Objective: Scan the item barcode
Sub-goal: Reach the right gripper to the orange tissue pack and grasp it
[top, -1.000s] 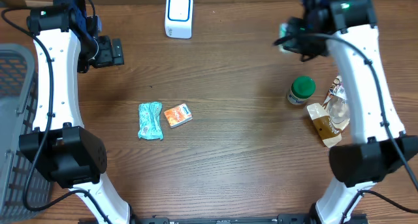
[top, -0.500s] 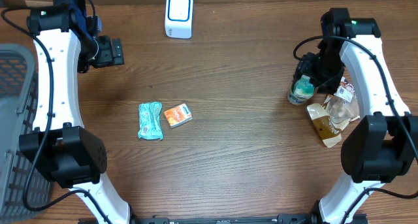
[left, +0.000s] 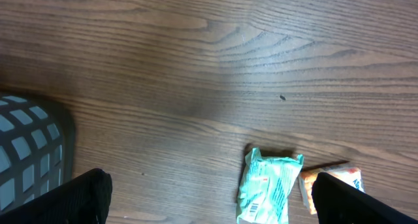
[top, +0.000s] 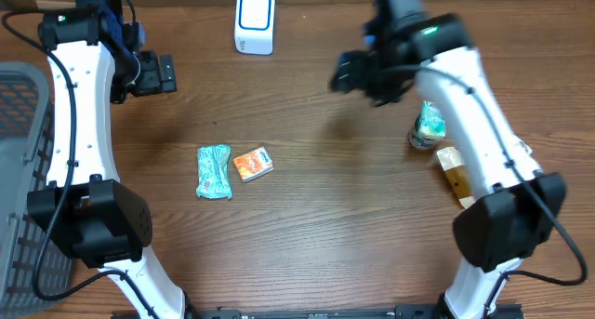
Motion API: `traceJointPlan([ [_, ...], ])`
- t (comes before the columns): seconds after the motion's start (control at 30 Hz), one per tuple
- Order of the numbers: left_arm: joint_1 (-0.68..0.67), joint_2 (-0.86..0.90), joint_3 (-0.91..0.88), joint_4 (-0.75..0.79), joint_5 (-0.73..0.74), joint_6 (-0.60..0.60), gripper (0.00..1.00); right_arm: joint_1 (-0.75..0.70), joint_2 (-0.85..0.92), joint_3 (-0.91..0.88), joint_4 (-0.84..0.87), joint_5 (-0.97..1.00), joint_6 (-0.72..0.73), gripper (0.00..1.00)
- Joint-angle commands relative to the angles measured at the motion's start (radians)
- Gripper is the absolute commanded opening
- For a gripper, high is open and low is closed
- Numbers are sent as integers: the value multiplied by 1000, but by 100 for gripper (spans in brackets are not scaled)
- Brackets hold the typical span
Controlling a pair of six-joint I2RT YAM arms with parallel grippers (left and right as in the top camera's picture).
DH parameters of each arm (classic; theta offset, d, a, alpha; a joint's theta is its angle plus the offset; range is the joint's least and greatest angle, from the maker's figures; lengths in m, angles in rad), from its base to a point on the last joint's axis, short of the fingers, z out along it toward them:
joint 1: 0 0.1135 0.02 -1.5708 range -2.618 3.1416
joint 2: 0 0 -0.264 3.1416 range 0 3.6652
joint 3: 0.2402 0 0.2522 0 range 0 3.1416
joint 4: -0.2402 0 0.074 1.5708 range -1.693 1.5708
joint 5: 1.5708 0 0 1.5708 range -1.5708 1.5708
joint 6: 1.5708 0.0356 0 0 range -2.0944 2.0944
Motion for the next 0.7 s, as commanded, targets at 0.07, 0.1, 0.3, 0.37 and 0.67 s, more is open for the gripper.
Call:
traceJointPlan([
  [0.07,-1,-27,-1,0,4,25,100,246,-10,-219,312,-34,78,76],
  [0.1,-1,-27,-1,0,4,25,100,286,-10,-267,396,-34,77,74],
  [0.3,-1,-27,-1,0,4,25,99,436,-10,-425,750,-28,76,66],
  [0.37,-1,-27,-1,0,4,25,100,475,-2,-451,802,-15,76,58],
  [0.67,-1,-27,-1,0,4,25,100,542,122,-457,845,-16,141,47],
])
